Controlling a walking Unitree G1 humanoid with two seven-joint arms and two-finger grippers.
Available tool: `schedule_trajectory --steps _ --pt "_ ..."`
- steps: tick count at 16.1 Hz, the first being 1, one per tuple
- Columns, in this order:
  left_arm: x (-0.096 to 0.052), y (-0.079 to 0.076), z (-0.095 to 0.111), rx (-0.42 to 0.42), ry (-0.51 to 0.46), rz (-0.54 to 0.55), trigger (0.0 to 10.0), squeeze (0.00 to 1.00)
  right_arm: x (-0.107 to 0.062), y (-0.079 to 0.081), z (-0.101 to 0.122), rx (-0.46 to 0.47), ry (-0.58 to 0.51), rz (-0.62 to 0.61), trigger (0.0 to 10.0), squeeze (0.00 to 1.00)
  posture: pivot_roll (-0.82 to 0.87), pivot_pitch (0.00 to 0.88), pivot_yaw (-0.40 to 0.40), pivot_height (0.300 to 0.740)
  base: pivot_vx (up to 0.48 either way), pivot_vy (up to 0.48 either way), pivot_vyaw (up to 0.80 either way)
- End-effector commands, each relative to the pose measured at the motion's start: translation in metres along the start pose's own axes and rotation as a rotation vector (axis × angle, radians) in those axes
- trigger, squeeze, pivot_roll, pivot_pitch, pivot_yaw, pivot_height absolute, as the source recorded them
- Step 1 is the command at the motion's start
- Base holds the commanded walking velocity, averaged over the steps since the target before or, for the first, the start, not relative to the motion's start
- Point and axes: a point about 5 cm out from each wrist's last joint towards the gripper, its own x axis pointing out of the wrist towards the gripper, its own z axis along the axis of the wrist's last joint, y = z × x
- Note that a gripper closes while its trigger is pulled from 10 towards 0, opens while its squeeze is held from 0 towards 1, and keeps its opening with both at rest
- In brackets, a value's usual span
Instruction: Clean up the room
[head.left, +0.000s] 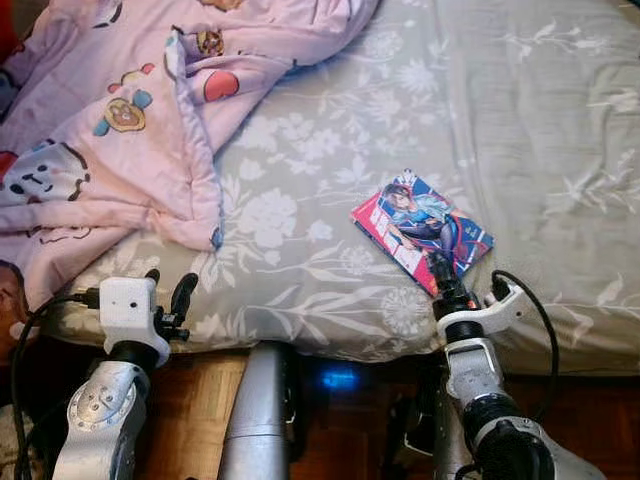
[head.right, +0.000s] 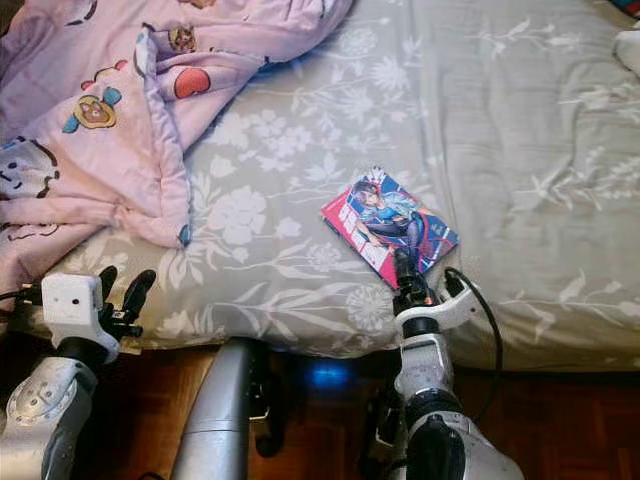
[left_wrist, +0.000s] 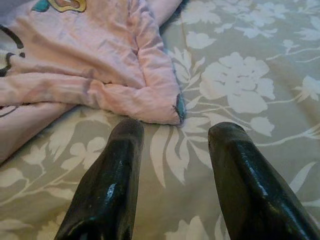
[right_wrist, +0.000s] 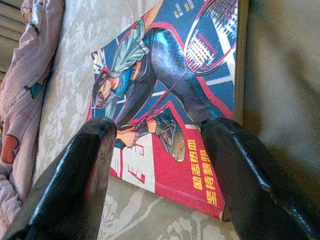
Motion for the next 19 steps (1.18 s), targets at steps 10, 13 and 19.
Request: schedule_trajectory --steps 10,13,19 --pt "-0.010 0.003 -0.006 0.022 0.047 -0.005 10.0 0.00 -0.010 -0.014 0.002 0.066 -0.058 -0.054 10.0 0.00 0.38 0.474 0.073 0.606 0.000 0.000 0.00" --pt "-0.010 0.002 -0.007 0.022 0.050 -0.007 10.0 0.00 -0.011 -0.017 0.006 0.054 -0.072 -0.061 10.0 0.00 0.37 0.475 0.072 0.606 0.000 0.000 0.00" --pt "-0.009 0.003 -0.006 0.025 0.046 -0.002 10.0 0.00 -0.010 -0.014 0.009 0.085 -0.110 -0.040 10.0 0.00 0.37 0.474 0.072 0.606 0.000 0.000 0.00"
